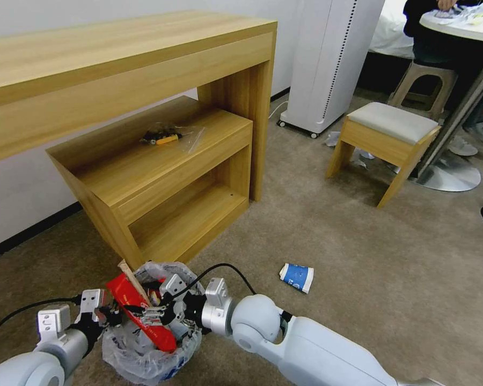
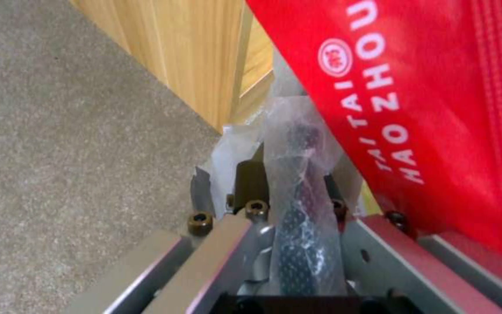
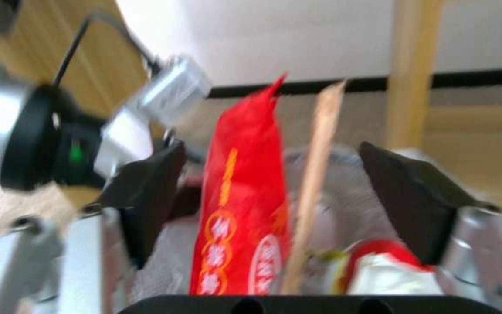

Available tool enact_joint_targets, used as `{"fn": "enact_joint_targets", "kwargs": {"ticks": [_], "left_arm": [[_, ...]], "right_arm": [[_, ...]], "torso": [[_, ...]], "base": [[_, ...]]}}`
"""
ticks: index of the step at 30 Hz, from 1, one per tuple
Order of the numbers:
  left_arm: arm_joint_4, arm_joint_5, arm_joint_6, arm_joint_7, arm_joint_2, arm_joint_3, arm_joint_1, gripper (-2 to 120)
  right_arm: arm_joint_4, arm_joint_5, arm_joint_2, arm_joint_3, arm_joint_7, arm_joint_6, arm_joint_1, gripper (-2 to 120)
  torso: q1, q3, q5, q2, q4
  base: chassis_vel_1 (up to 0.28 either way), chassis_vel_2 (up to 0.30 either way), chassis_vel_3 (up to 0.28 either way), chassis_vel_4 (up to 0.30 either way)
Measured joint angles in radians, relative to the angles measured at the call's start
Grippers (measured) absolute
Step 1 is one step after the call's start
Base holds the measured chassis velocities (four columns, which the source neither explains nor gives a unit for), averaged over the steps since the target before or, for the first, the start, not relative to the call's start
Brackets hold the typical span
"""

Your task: Pick up the trash bin and place the garbage on the floor into it.

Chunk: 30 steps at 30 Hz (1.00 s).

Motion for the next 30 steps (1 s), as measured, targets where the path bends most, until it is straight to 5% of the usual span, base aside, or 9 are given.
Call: {"fn": "enact_joint_targets", "kwargs": {"ticks": [3, 11, 17, 24, 30], "left_arm": [[0.008, 0.005, 0.000, 0.000, -0.003, -0.002, 0.000, 0], [0.012, 0.007, 0.000, 0.000, -0.006, -0.006, -0.002, 0], [0.013, 0.009, 0.000, 0.002, -0.008, -0.002, -0.008, 0], [0.014, 0.014, 0.000, 0.004, -0.014, 0.002, -0.010, 0], [0.017, 0.022, 0.000, 0.004, -0.019, 0.007, -0.016, 0]], "right_arm": [[0.046, 0.001, -0.044, 0.043, 0.020, -0.011, 0.000, 96], [0.110, -0.001, -0.195, 0.181, 0.052, -0.023, -0.040, 100], [0.118, -0.067, -0.295, 0.418, -0.026, -0.022, -0.198, 100], [0.031, -0.124, -0.330, 0.582, -0.095, 0.001, -0.299, 100], [-0.187, -0.247, -0.328, 0.662, -0.194, 0.067, -0.334, 100]], "torso": [[0.000, 0.000, 0.0001, 0.000, 0.0000], [0.000, 0.000, 0.0001, 0.000, 0.0001], [0.000, 0.000, 0.0003, 0.000, -0.0001], [0.000, 0.000, 0.0003, 0.000, -0.0001], [0.000, 0.000, 0.0002, 0.000, -0.0001]], "base": [[0.000, 0.000, 0.000, 0.000], [0.000, 0.000, 0.000, 0.000], [0.000, 0.000, 0.000, 0.000], [0.000, 0.000, 0.000, 0.000], [0.000, 0.000, 0.000, 0.000]]}}
